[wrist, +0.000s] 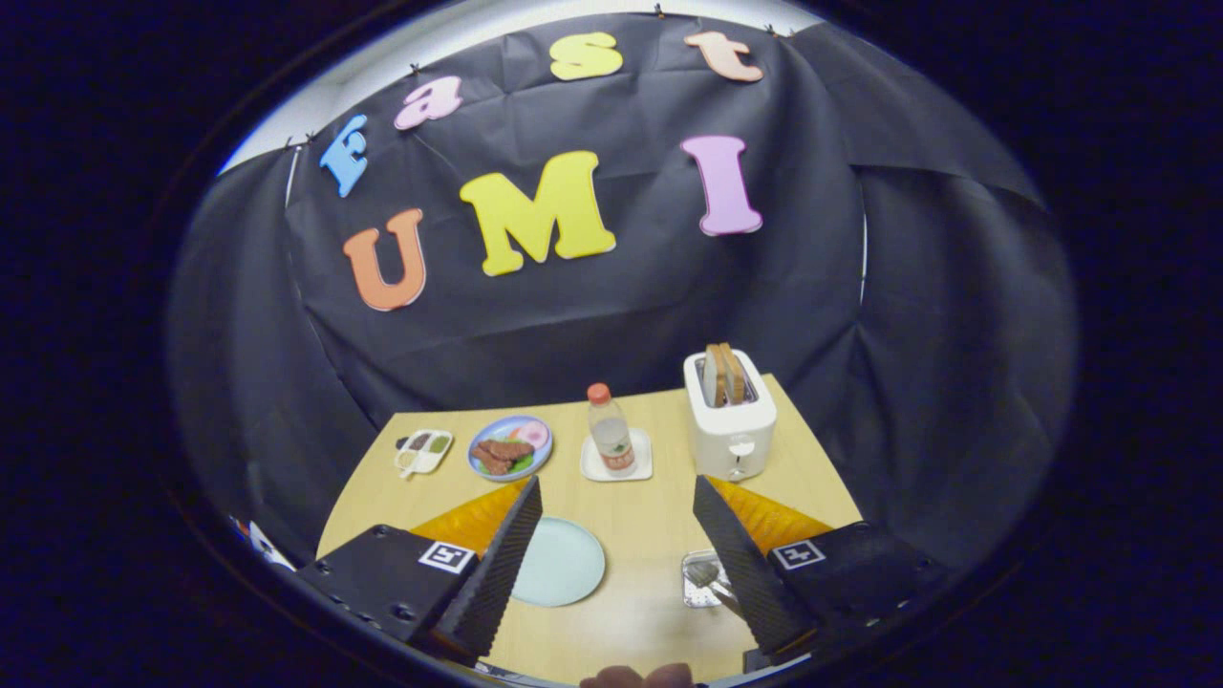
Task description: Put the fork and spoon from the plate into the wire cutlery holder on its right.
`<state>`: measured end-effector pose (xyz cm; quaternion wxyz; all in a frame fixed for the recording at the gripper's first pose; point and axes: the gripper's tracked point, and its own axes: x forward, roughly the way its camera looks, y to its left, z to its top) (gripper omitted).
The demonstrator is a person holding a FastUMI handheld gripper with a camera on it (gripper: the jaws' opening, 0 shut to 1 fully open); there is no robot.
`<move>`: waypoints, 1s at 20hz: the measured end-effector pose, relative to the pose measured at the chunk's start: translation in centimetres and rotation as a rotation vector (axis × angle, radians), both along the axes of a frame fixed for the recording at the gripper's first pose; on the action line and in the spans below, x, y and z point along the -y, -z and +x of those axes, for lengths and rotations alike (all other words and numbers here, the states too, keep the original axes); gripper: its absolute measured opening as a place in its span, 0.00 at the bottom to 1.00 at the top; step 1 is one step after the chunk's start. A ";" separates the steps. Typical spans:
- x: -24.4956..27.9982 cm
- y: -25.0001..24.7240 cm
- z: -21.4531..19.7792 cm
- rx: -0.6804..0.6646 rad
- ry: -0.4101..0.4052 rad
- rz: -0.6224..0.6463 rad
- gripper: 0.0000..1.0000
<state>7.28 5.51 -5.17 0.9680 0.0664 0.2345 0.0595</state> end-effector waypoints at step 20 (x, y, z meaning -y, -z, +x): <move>5.4 -4.2 -7.1 0.321 0.114 -0.079 0.97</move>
